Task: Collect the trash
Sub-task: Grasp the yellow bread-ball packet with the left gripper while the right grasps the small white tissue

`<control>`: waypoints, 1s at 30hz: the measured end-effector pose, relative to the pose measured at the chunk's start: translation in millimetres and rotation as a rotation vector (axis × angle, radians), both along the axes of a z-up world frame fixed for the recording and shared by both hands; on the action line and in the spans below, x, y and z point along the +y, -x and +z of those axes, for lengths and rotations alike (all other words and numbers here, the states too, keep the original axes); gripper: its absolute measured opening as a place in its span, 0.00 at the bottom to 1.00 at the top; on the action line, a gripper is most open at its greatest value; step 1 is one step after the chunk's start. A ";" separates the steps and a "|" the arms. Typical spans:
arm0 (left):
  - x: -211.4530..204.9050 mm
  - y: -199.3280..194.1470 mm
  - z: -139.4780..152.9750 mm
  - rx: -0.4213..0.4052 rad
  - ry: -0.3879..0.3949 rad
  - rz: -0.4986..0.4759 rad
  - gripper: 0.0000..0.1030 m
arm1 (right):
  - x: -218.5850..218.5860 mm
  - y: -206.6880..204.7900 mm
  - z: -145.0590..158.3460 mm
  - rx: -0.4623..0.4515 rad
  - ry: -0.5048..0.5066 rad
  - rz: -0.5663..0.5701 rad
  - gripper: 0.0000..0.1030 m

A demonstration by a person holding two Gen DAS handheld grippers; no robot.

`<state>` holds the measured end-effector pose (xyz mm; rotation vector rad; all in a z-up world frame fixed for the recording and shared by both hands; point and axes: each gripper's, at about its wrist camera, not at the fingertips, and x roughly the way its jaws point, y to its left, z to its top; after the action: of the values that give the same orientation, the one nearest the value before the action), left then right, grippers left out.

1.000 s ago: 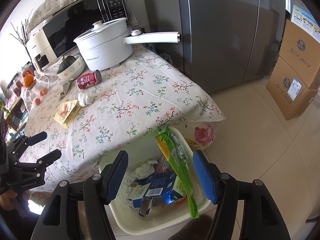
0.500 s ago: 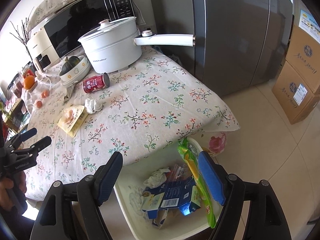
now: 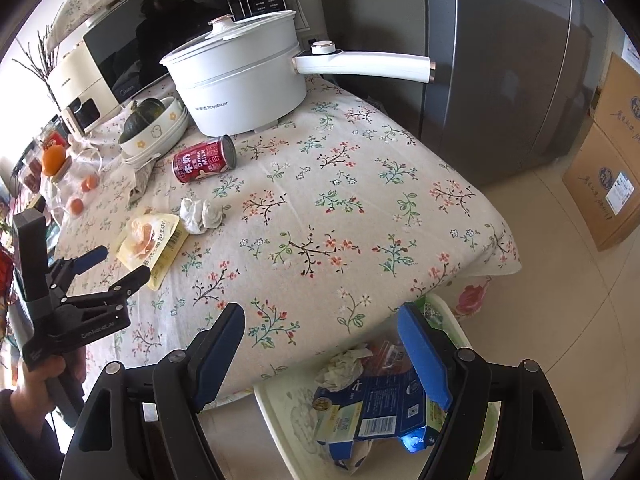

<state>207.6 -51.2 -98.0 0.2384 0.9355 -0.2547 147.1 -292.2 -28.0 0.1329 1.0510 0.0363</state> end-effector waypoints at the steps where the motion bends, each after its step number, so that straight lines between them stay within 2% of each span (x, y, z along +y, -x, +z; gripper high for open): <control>1: -1.8 -3.3 -4.3 0.011 -0.005 -0.001 0.79 | 2.0 -2.4 -1.4 0.003 0.001 0.004 0.78; 3: -2.6 -9.5 -12.7 0.040 -0.006 0.007 0.72 | 5.7 -6.6 -4.2 0.009 0.007 0.011 0.78; 5: -1.1 -14.1 -20.4 0.067 -0.003 0.018 0.59 | 8.5 -10.1 -6.3 0.015 0.007 0.015 0.78; 7: 2.3 -15.7 -21.5 0.069 0.024 0.023 0.54 | 10.3 -12.6 -7.7 0.019 0.005 0.017 0.78; 9: 5.7 -17.1 -20.4 0.081 0.046 0.025 0.36 | 11.6 -15.6 -9.1 0.023 0.008 0.018 0.78; 10: 6.5 -17.3 -19.5 0.084 0.051 0.025 0.30 | 12.1 -16.6 -9.9 0.024 0.009 0.019 0.78; 11: 6.3 -17.5 -19.1 0.090 0.044 0.025 0.10 | 12.9 -18.0 -10.7 0.026 0.009 0.020 0.78; 12: 6.5 -18.0 -19.3 0.099 0.038 0.029 0.03 | 13.9 -19.5 -11.5 0.027 0.010 0.021 0.78; 18: 24.8 -13.1 -3.2 0.077 0.063 0.077 0.01 | 26.8 -32.0 -17.0 0.028 0.000 0.021 0.78; 30: 88.6 2.9 46.8 -0.002 0.177 0.185 0.00 | 72.0 -82.1 -37.2 -0.002 -0.084 -0.001 0.78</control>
<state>204.7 37.4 -51.2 -0.0110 0.9210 -0.1648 229.1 -220.1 -65.3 0.2089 1.0482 0.0796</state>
